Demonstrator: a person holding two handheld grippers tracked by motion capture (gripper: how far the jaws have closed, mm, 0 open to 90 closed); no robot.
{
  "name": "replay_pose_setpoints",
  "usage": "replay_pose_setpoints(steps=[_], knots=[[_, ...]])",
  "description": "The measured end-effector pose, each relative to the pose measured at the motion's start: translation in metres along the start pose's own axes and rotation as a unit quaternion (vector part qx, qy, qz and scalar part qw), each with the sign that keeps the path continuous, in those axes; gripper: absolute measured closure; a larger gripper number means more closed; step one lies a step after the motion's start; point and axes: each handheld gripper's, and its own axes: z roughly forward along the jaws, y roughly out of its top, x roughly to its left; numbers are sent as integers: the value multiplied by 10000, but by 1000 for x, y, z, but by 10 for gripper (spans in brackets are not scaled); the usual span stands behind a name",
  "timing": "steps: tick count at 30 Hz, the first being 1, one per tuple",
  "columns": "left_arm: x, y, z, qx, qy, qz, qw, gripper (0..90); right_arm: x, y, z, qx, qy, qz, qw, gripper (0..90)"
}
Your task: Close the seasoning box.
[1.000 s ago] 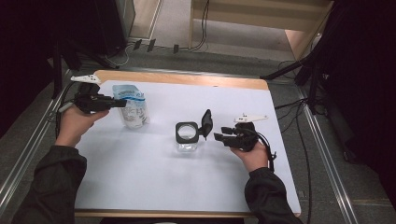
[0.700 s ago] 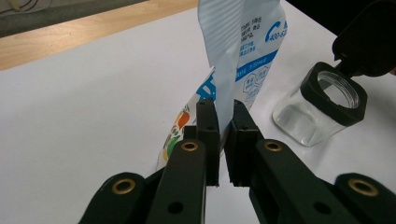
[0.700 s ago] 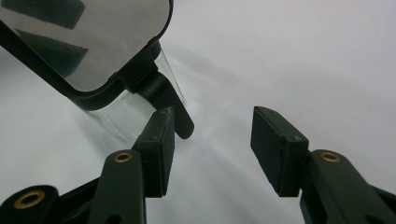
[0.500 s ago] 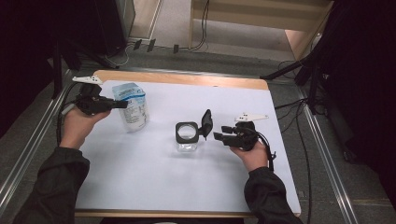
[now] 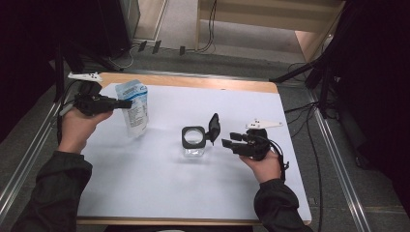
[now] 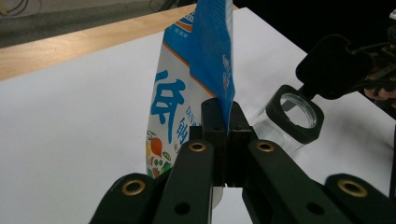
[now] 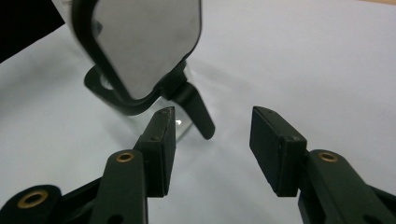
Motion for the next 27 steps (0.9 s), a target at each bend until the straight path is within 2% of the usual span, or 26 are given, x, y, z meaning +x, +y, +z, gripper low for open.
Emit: replay_pose_setpoints(steps=[6, 9, 10, 11, 13, 16, 20, 27], knots=[[-13, 10, -5, 19, -49, 114, 9999, 900, 18, -6, -12, -71, 200, -70, 9998, 570], [-20, 13, -7, 41, -94, 224, 9997, 900, 29, -8, -15, -60, 369, -144, 9992, 619], [-22, 13, -6, 18, -100, 230, 9997, 900, 37, -8, -16, -36, 453, -147, 9989, 631], [-23, 14, -7, 34, -136, 255, 9996, 900, 37, -8, -16, -36, 453, -147, 9989, 631], [-27, 14, -7, 42, -130, 261, 9996, 900, 46, -7, -17, -86, 561, -245, 9981, 634], [-31, 14, -8, 81, -156, 248, 9995, 900, 60, -7, -14, -61, 659, -403, 9970, 637], [-36, 13, -11, 111, -150, 332, 9993, 900, 74, -7, -9, 15, 797, -557, 9953, 638], [-50, 11, -19, 179, -114, 316, 9993, 900, 93, 1, 12, -17, 984, -741, 9924, 613]])
